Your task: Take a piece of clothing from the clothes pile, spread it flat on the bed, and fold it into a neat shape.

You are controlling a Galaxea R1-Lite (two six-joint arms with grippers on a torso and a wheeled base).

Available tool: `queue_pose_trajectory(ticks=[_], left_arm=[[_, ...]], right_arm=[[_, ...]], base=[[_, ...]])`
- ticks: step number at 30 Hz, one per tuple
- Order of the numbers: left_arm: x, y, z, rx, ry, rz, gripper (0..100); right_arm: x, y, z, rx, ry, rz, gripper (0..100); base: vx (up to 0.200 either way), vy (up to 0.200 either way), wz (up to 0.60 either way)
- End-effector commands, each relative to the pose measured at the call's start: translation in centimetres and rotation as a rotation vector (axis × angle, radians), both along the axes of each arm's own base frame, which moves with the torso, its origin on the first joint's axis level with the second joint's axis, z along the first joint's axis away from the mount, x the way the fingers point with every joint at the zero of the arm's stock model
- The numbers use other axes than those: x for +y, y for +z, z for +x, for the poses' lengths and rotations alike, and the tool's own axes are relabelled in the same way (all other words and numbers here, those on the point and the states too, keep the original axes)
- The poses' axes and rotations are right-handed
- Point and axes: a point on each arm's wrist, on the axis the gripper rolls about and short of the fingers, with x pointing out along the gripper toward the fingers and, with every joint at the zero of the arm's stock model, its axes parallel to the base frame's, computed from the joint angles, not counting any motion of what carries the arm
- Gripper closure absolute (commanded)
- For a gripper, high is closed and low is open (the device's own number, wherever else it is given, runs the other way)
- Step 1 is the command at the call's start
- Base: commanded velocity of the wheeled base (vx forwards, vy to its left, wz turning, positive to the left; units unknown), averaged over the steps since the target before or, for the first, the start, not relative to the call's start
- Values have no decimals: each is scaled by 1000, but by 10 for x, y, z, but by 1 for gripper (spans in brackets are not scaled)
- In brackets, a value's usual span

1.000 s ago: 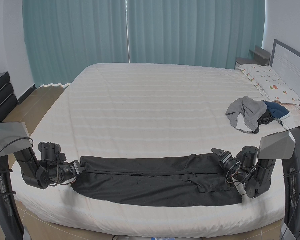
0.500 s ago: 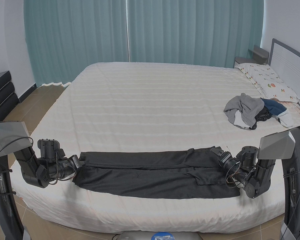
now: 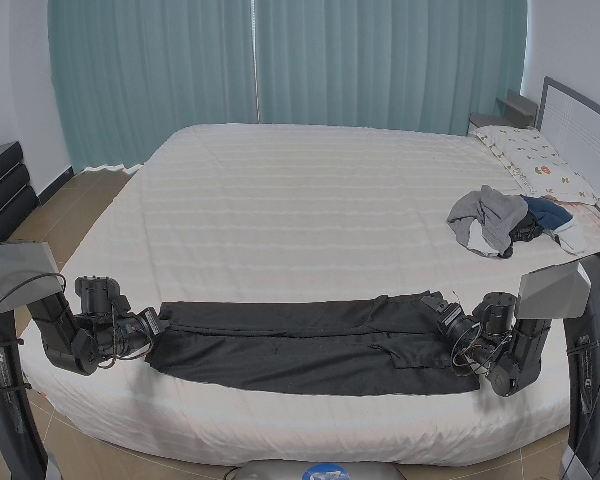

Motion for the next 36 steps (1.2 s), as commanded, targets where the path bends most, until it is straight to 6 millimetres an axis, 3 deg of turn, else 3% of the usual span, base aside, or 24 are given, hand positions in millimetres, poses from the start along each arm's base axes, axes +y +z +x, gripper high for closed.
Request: queue_pose_trajectory(ticks=[1,23,32,36], left_arm=[[-2,6,0,-13,1,-7,100],[-22,24,-6,-35,-25,-58,100],[-56,45,-10,-69,-121,-68,100],[-87,42,-13,-5,-202,-66,100]], right_arm=[[0,1,0,-14,1,3,0],[0,2,1,-17,-1,5,0],[0,2,1,-17,-1,5,0],[0,2,1,-17,-1,5,0]], base=[[0,-200,0],[0,-200,0],[0,-200,0],[0,-200,0]])
